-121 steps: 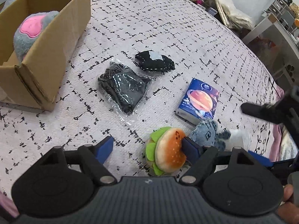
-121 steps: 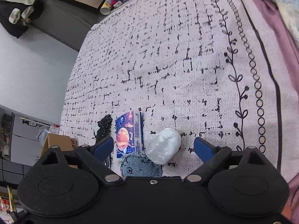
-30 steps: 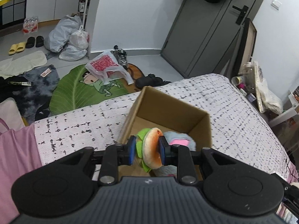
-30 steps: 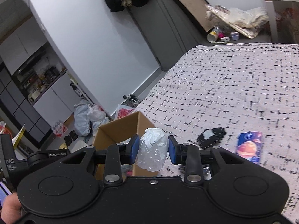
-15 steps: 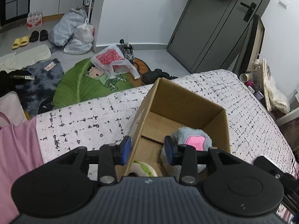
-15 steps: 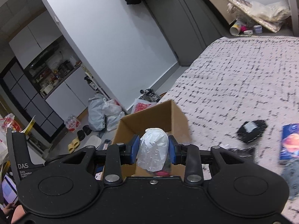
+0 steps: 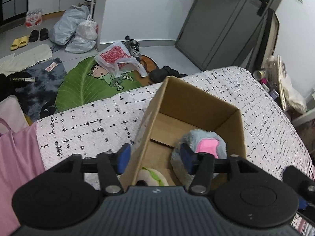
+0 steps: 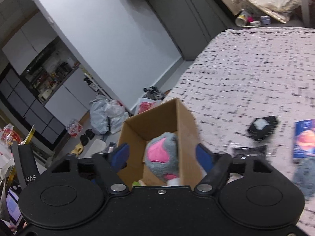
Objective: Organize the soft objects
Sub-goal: 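Open both tools to drop the burger plush and white bag into the box, then move both tools back toward the remaining items on the bed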
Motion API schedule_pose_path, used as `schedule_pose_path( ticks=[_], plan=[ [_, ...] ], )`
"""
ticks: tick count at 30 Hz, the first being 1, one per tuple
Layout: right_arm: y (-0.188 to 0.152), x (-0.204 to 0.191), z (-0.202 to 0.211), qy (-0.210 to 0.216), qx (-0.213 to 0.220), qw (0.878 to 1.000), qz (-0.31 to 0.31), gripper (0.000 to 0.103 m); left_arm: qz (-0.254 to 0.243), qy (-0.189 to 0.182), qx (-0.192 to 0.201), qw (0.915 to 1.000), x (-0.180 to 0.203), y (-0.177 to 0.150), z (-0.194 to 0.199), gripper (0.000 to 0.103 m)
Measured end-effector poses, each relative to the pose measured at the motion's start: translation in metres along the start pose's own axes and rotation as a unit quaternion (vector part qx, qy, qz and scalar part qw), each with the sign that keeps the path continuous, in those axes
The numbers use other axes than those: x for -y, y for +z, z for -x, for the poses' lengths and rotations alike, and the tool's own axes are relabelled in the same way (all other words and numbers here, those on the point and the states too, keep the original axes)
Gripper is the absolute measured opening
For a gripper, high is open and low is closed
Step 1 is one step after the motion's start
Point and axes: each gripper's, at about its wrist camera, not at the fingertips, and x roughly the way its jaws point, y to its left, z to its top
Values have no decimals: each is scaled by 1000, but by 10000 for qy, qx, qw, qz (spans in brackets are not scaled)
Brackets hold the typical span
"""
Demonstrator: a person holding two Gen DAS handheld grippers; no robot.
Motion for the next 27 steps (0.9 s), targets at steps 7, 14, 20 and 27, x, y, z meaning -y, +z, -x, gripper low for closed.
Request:
schedule_pose_path(
  ticks=[7, 14, 20, 27],
  plan=[
    [10, 12, 30, -573, -314, 9971, 378, 95, -544, -85, 33, 9985, 29, -4, 10, 77],
    [26, 18, 48, -810, -270, 9950, 527, 98, -789, -218, 85, 9966, 51, -7, 27, 78],
    [37, 22, 68, -835, -239, 9942, 631, 102, -859, -205, 111, 9960, 62, -8, 42, 82],
    [33, 33, 88, -890, -142, 9938, 654, 102, -973, -338, 266, 9943, 74, -15, 66, 97]
  ],
)
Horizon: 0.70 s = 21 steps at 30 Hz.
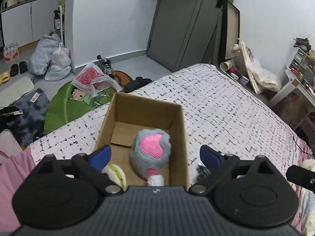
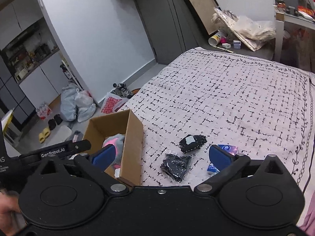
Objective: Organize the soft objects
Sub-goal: 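Move both tools back toward the remaining items on the bed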
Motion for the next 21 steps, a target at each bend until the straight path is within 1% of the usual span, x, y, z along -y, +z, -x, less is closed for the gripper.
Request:
schedule_pose_path(
  ticks=[4, 9, 11, 12, 14, 16, 17, 18, 20, 21],
  plan=[
    [-11, 12, 10, 37, 4, 9999, -93, 102, -76, 79, -13, 9999, 7, -5, 10, 99],
    [-24, 27, 21, 13, -10, 9997, -238, 102, -126, -19, 74, 9999, 14, -12, 25, 101],
    [-28, 32, 25, -48, 27, 9995, -299, 102, -193, 28, 181, 9996, 17, -14, 34, 101],
    [-31, 35, 27, -42, 59, 9995, -321, 102, -148, 29, 236, 9996, 17, -16, 38, 101],
    [-35, 42, 30, 48, 105, 9991, -399, 102, -56, 27, 234, 9997, 19, -18, 43, 101],
    [-43, 56, 31, 283, 27, 9969, -733, 102, -103, -5, 185, 9998, 23, -18, 45, 101],
    [-45, 62, 30, 285, -21, 9960, -845, 102, -124, -20, 190, 9997, 25, -19, 46, 101],
    [-47, 66, 30, 238, -53, 9958, -886, 103, -133, -22, 193, 9997, 27, -19, 48, 101],
    [-50, 73, 28, -9, -137, 9964, -838, 102, -176, -31, 176, 9997, 32, -23, 51, 101],
    [-51, 76, 29, -46, -146, 9961, -873, 102, -227, -16, 155, 9996, 35, -24, 52, 101]
  ],
)
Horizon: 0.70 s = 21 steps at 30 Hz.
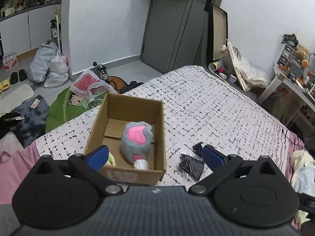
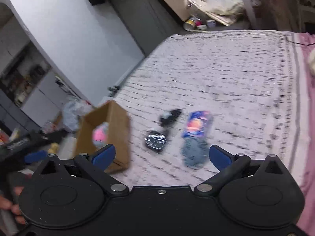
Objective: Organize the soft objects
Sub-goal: 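Move both tools back toward the remaining items on the bed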
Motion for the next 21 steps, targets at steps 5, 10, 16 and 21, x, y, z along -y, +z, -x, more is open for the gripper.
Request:
schedule_pose_path(
  ticks=[5, 10, 16, 21],
  plan=[
    [-2, 16, 3, 244, -18, 9992, -307, 102, -251, 29, 35, 9997, 17, -8, 4, 101],
    [-6, 24, -5, 442, -187, 9977, -487, 102, -296, -42, -29, 9995, 32, -16, 0, 100],
    [-10, 34, -26, 480, -379, 9936, -954, 97, -223, -89, -157, 9996, 48, -25, -13, 100],
    [-11, 48, -39, 490, -497, 9884, -1351, 80, -91, -106, -245, 9996, 56, -30, -27, 98]
  ],
)
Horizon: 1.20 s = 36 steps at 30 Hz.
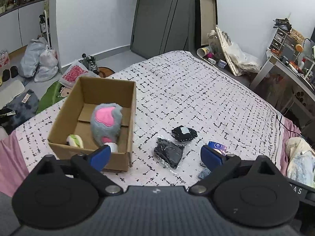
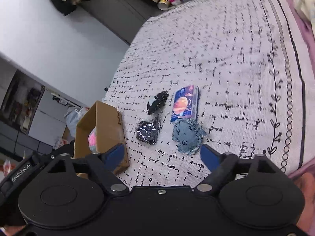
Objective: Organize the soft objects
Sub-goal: 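Move both tools back toward the remaining items on the bed, then grasp the black bagged item with the left tool while the right tool grasps the denim plush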
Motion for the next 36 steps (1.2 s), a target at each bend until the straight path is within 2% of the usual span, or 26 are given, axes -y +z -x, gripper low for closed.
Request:
schedule_pose_path(
  ticks=[6, 17, 23, 31, 33, 36],
  plan=[
    [4, 7, -18, -164, -125, 9997, -117, 80, 73, 18, -66, 9999, 9, 2, -19, 95],
    [10, 11, -56, -466, -375, 9980, -180, 71, 61, 37, -338, 9994, 24, 6, -63, 94],
    [12, 16, -75, -630, -539, 9964, -170, 69, 316, -28, -677, 9972, 28, 2, -93, 72],
    [15, 11, -90, -782, -600, 9949, 191, 68, 438, -12, -889, 9951, 29, -4, -122, 69],
    [14, 8, -93, -815, -583, 9943, 359, 66, 464, -26, -888, 9950, 30, -5, -128, 69],
    [13, 1, -99, -933, -593, 9913, 721, 58, 428, -61, -931, 9947, 33, -8, -137, 69]
  ],
)
